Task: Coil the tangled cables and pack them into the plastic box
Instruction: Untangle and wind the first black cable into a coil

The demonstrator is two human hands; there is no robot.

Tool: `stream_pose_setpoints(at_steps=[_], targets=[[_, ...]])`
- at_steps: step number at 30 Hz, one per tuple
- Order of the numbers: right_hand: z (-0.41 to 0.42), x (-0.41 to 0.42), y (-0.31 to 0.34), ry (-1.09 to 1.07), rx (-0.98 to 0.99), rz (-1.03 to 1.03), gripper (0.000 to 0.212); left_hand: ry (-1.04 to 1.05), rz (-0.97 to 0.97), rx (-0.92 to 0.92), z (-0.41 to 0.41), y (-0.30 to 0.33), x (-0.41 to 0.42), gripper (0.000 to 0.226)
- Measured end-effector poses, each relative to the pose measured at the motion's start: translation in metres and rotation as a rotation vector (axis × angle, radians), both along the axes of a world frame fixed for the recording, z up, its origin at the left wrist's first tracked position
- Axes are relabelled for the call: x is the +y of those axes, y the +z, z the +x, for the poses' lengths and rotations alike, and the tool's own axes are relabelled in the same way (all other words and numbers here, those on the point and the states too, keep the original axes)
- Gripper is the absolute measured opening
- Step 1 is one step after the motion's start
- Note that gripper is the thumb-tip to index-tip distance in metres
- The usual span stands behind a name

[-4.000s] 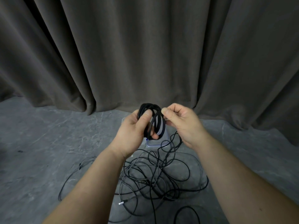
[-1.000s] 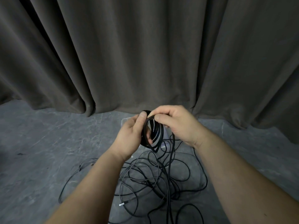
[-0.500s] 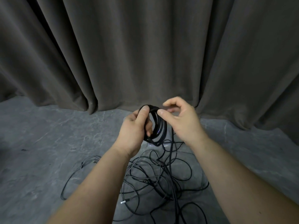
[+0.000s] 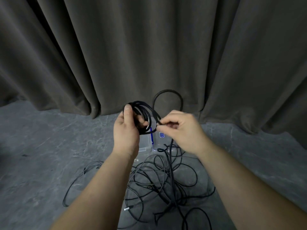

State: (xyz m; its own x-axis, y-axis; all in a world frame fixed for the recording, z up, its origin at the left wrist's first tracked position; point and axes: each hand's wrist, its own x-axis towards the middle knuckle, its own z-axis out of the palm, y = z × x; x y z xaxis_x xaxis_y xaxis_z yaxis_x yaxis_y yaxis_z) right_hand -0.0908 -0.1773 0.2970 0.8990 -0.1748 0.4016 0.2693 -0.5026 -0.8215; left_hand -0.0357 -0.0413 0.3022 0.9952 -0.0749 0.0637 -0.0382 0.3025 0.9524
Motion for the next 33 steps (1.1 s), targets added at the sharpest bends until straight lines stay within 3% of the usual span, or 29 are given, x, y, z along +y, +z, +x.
stream_pose_setpoints(at_steps=[5,8,12,17,22,24,27,33], targets=[[-0.001,0.007,0.0,0.021,0.005,-0.236,0.007,-0.01,0.226,-0.134,-0.012,-0.005,-0.003,0.04],[-0.001,0.009,-0.002,0.064,0.039,-0.337,0.01,-0.038,0.2,-0.103,-0.013,-0.005,-0.005,0.039],[-0.002,0.006,-0.003,0.119,0.125,-0.33,0.013,-0.085,0.12,-0.095,-0.014,-0.002,-0.004,0.042],[-0.002,0.007,-0.003,0.135,0.148,-0.347,0.008,-0.08,0.158,-0.083,-0.015,0.002,-0.004,0.04],[-0.001,0.01,0.007,-0.226,-0.18,-0.088,0.016,-0.059,0.111,-0.065,-0.014,0.006,-0.004,0.04],[0.001,0.004,0.011,-0.301,-0.239,-0.083,0.018,-0.089,0.119,-0.08,-0.016,0.006,-0.005,0.037],[0.002,0.0,0.009,-0.242,-0.222,-0.069,0.02,-0.156,0.155,-0.103,-0.018,0.004,-0.004,0.033],[0.005,-0.002,0.011,-0.198,-0.153,0.226,0.017,-0.353,0.292,-0.15,-0.022,0.002,-0.002,0.018]])
